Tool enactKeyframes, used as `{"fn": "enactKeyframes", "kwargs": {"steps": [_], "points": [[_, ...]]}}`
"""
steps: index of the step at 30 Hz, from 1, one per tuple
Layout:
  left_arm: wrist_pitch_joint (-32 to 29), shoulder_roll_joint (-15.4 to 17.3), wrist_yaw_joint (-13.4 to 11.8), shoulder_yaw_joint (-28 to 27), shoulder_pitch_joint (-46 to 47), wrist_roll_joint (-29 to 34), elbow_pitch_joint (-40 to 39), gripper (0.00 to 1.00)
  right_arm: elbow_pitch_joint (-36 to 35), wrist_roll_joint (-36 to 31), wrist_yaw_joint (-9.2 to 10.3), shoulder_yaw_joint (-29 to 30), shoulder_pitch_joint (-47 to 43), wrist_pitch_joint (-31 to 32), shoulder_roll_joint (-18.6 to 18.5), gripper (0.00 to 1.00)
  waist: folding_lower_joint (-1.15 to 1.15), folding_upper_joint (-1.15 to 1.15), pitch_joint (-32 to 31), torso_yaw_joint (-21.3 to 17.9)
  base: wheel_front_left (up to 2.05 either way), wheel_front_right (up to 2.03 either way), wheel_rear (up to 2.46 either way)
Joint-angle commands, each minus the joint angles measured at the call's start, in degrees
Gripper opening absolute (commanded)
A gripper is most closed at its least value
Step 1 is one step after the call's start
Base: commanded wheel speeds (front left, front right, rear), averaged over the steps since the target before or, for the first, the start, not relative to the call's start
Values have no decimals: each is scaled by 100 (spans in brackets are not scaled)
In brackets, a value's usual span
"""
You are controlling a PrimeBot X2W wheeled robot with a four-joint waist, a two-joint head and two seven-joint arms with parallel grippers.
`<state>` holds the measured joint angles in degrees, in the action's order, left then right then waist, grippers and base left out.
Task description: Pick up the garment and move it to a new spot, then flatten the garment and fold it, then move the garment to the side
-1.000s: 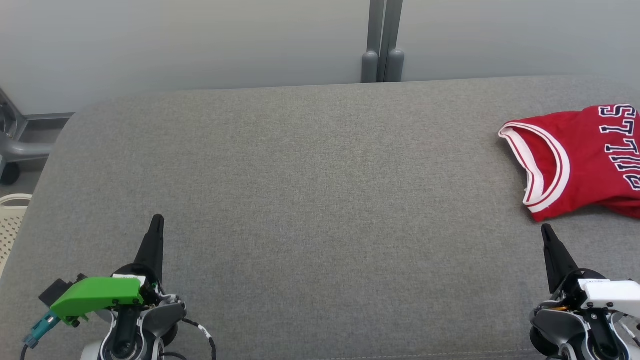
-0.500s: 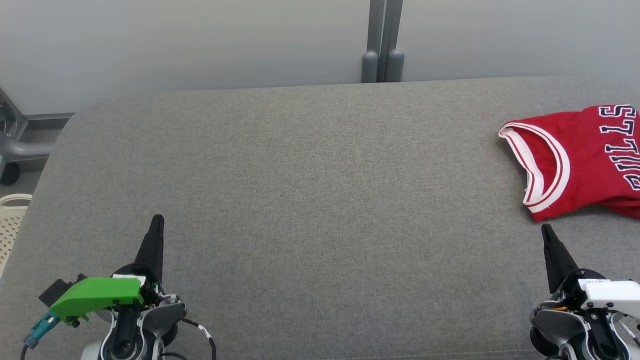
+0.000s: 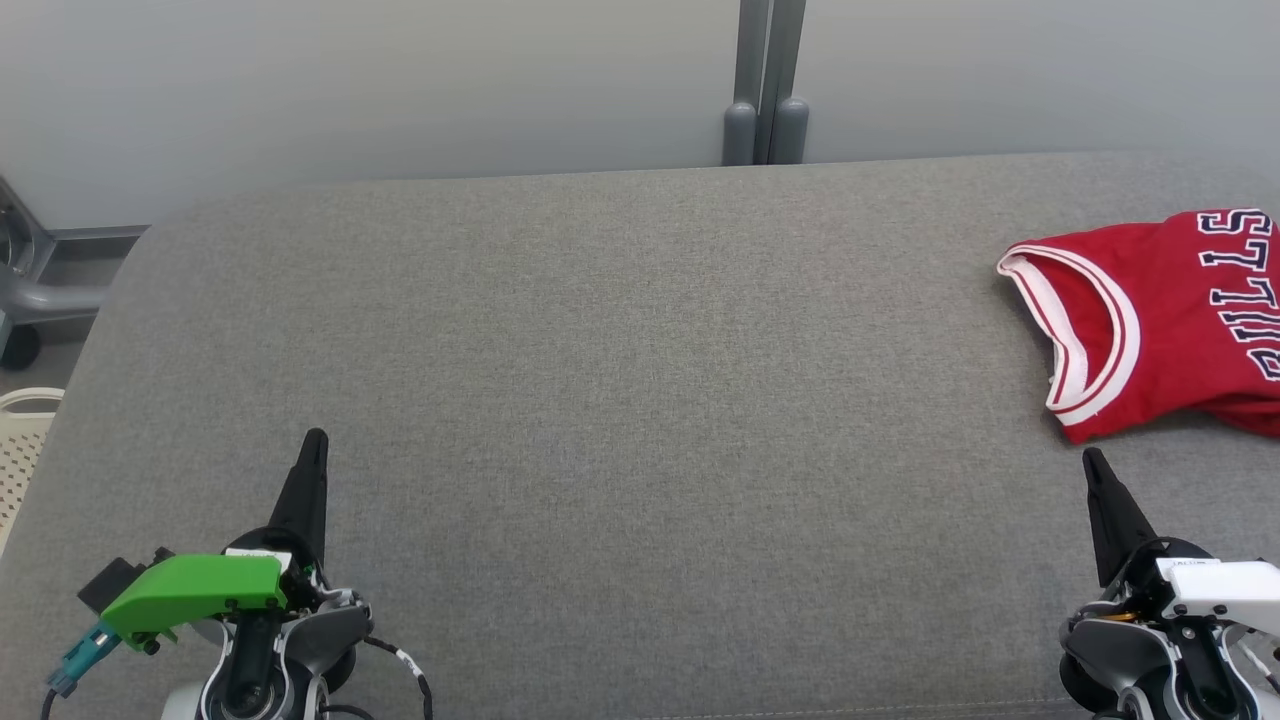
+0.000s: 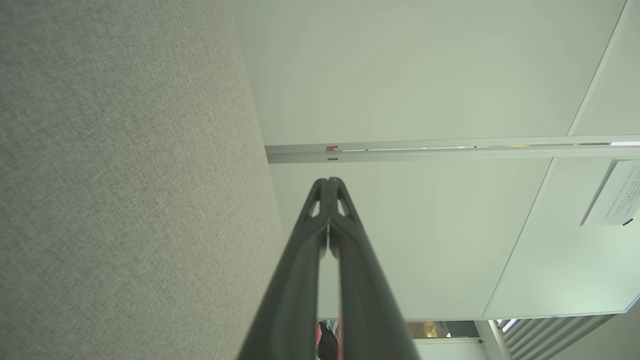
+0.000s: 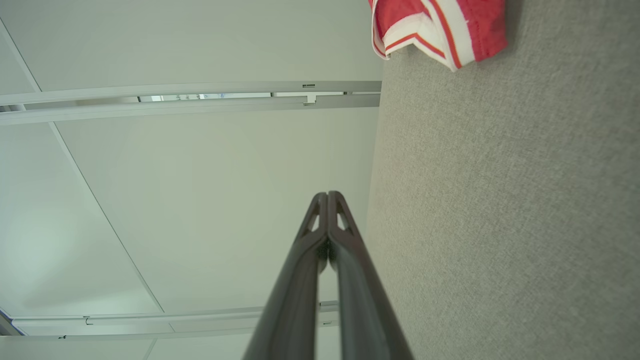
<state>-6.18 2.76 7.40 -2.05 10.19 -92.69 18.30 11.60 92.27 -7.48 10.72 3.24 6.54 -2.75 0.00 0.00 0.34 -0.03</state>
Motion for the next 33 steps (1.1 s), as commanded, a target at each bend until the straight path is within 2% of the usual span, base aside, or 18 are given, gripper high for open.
{"fn": "enactKeyframes", "kwargs": {"steps": [1,33], "points": [[-12,2,39,-20,72,-19,-6,0,-26,40,-2,11,51,18,-24,0,0,0,0,0,0,0,0],[-11,2,39,-19,72,-20,-7,0,-26,40,-2,10,51,17,-24,0,0,0,0,0,0,0,0]]}}
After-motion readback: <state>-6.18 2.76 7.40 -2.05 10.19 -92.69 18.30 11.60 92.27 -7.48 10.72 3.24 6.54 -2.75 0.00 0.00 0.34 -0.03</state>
